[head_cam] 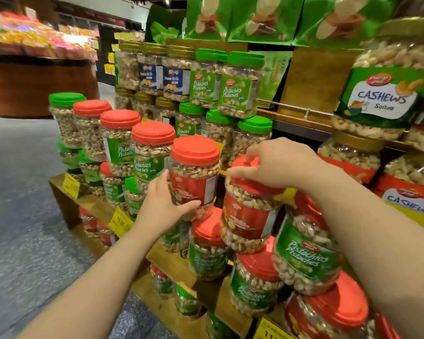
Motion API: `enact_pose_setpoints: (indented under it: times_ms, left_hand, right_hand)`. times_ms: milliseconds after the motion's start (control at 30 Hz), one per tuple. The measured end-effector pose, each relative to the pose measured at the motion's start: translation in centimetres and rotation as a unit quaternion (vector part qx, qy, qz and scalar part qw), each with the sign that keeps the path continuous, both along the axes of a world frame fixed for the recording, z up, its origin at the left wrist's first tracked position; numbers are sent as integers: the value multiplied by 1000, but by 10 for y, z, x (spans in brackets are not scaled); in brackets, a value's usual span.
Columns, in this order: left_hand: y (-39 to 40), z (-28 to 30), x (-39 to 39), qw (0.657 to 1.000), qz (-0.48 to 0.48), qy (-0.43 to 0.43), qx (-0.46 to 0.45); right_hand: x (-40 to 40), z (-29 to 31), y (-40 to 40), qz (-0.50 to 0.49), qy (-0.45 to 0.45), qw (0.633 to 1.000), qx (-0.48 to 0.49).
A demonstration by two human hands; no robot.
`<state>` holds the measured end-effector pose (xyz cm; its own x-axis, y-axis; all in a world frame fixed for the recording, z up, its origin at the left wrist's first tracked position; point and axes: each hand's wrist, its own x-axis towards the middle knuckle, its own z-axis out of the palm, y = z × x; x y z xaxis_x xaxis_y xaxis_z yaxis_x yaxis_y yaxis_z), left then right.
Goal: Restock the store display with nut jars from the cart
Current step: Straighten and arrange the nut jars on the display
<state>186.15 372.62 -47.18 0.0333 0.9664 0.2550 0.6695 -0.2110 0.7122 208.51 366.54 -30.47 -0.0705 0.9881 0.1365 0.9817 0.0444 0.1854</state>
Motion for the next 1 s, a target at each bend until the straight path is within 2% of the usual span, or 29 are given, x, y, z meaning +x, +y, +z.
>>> enact_pose_setpoints:
  times_ms: [167,233,367,467,700,833,1000]
  left_hand:
    - [45,-3,-17,997,-64,-18,-29]
    - [56,1,-21,992,-106,-16,-72]
    - [71,7,-27,974,-177,-46,-135]
    - [82,15,-31,957,-225,-58,-174]
    - [88,16,-39,948,-270,-78,-150]
    - [95,0,-42,948,-280,-91,-122]
    - [92,-25,-48,954,-281,-67,-76]
  right_hand:
    - [-35,12,45,25,80,996,44]
    - [-55,11,67,44,94,995,13]
    - [-82,3,98,63,61,992,-94]
    - [-90,3,105,58,50,992,-104]
    - [-101,14,107,30,37,991,-123]
    - [-100,9,106,0,56,991,-125]
    - [-108,-2,96,-50,97,989,-100]
